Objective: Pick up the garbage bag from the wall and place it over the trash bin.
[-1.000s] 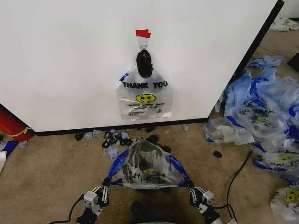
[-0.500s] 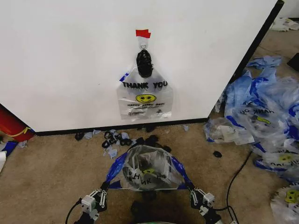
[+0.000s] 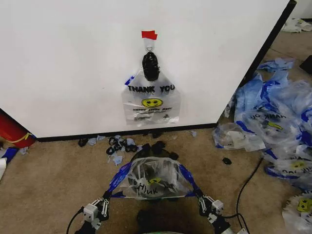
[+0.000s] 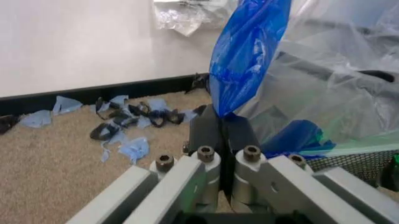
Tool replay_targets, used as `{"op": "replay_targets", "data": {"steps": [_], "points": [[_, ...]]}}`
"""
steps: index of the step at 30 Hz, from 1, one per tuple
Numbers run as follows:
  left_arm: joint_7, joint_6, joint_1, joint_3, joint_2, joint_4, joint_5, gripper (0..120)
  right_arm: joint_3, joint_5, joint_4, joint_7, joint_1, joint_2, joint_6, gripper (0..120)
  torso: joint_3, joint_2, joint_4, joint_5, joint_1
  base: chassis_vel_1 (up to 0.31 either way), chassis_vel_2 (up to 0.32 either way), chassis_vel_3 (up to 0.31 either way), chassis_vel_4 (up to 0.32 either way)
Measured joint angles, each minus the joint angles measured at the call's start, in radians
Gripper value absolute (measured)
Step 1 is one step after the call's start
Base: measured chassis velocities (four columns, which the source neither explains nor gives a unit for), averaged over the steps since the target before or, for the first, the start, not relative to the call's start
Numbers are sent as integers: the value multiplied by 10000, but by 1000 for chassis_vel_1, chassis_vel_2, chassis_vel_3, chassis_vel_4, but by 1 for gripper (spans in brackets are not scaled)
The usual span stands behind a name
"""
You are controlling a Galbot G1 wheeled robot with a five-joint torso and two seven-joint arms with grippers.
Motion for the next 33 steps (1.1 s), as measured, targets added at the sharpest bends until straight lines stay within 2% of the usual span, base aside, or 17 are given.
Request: {"op": "replay_targets", "data": {"steps": [33], "points": [[-16, 102, -754, 275, 183, 848, -292, 0, -38, -171, -708, 207, 677, 385, -66, 0, 0, 0, 0, -1, 0, 0, 0, 0, 0]]}}
